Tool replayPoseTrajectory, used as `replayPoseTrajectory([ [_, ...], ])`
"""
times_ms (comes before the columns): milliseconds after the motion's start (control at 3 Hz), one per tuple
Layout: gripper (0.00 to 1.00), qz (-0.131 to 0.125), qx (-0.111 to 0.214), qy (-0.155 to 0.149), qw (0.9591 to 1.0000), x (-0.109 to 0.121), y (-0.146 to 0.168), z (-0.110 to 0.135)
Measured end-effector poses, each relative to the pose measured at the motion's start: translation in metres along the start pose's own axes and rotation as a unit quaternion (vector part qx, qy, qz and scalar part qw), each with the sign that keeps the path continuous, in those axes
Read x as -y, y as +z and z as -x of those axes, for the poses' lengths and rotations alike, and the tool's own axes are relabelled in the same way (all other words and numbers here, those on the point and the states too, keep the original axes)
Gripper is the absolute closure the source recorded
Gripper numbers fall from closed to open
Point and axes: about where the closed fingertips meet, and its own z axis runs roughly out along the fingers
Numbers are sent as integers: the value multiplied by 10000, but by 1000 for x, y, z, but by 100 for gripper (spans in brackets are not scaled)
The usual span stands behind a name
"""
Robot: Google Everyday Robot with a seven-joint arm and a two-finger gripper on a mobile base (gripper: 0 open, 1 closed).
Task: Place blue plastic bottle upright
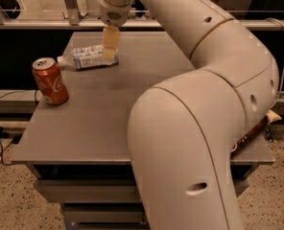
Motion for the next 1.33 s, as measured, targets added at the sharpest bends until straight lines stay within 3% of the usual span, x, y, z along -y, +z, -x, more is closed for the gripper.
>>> replayPoseTrajectory([
  [333, 0, -70, 6, 149, 9999, -2, 6, 12],
  [667, 0, -346, -101, 503, 9981, -8, 29, 17],
  [1333, 0, -120, -67, 394, 9991, -8, 52, 29],
])
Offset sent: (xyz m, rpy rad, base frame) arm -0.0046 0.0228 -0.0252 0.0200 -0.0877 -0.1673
